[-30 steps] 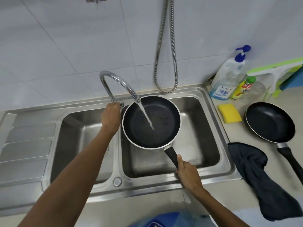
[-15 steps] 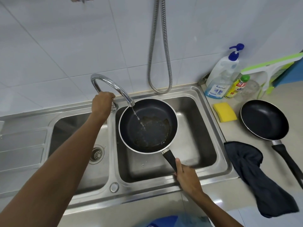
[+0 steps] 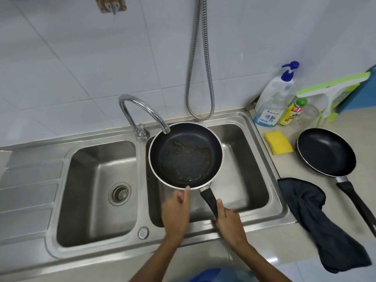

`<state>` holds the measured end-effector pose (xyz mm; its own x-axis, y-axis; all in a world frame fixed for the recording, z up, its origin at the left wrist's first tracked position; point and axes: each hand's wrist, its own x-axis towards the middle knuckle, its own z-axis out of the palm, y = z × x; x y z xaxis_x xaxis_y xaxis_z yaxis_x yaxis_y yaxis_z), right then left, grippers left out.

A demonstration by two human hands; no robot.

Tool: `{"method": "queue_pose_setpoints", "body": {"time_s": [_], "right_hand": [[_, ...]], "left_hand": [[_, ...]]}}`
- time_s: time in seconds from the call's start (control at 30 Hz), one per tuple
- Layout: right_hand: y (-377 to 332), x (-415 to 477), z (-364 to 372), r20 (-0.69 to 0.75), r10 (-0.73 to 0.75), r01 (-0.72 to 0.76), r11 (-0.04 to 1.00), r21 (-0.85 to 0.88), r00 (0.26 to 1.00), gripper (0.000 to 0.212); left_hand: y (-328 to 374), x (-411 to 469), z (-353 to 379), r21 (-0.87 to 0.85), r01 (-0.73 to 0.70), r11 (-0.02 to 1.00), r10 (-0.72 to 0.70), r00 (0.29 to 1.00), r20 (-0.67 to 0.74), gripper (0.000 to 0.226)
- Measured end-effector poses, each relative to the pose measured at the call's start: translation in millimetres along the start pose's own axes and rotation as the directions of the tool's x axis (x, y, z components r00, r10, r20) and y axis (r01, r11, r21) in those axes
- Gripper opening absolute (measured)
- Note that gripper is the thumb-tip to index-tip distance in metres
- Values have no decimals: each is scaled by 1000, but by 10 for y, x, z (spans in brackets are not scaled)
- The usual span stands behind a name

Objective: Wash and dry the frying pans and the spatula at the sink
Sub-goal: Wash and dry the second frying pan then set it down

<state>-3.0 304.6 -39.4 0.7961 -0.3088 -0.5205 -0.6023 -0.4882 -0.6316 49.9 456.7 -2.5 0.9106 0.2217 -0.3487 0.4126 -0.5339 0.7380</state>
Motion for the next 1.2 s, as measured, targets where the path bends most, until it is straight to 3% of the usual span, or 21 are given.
{"method": "queue_pose_setpoints", "body": {"time_s": [0.07, 0.13, 0.2, 0.27, 0.33, 0.43, 0.53, 0.63, 0.7, 0.77, 0.83, 0.87, 0.93, 1.07, 1.13, 1.2], "right_hand": [[-2, -32, 20, -2, 3, -2, 1000, 15, 1000, 70], [3, -60, 37, 1, 20, -21, 998, 58, 1000, 68], [-8, -75, 44, 1, 49, -49, 994, 99, 999, 67], [-31, -87, 29, -20, 60, -58, 993, 98, 998, 69], [-39, -122, -3, -26, 56, -53, 991, 122, 998, 67], [14, -199, -112, 10, 39, -40, 994, 100, 999, 64], [210, -158, -355, 71, -132, 137, 988, -68, 989, 62], [400, 176, -836, 204, -187, 222, 961, -163, 961, 36], [431, 560, -1277, 115, -233, 254, 941, -224, 966, 25], [385, 1031, -1715, -77, -353, 301, 877, -375, 933, 19], [285, 1542, -2035, -219, -471, 257, 750, -609, 855, 28], [223, 1774, -2141, -220, -498, 209, 668, -714, 839, 34], [130, 2086, -2255, -171, -440, 118, 556, -823, 882, 42], [82, 2242, -2261, -143, -229, 11, 564, -826, 963, 45], [38, 2197, -2229, -178, -179, -31, 616, -787, 968, 46], [-63, 2085, -2175, -230, -169, -29, 745, -667, 959, 47]], "left_hand": [[-40, -143, 260, -48, 233, 971, -217, 950, 226, 55], [54, -161, 421, -202, 528, 825, -398, 795, 457, 56], [205, -131, 542, -326, 742, 585, -427, 624, 654, 51], [285, -112, 686, -386, 803, 453, -384, 567, 729, 43], [312, -124, 824, -457, 762, 459, -390, 635, 667, 43], [286, -200, 989, -500, 630, 594, -408, 772, 487, 46], [262, -260, 1064, -504, 560, 657, -413, 827, 381, 47], [180, -307, 1128, -460, 507, 729, -408, 861, 303, 43], [130, -330, 1154, -439, 494, 751, -413, 869, 272, 50], [118, -351, 1172, -440, 499, 747, -417, 866, 275, 55], [161, -379, 1190, -450, 506, 736, -419, 862, 284, 55], [183, -393, 1198, -455, 511, 730, -425, 860, 283, 54], [204, -434, 1209, -453, 523, 722, -445, 852, 275, 48], [205, -497, 1190, -436, 522, 733, -444, 853, 275, 49], [178, -523, 1143, -441, 527, 727, -443, 850, 285, 47], [158, -528, 1103, -433, 525, 732, -432, 850, 300, 43]]}}
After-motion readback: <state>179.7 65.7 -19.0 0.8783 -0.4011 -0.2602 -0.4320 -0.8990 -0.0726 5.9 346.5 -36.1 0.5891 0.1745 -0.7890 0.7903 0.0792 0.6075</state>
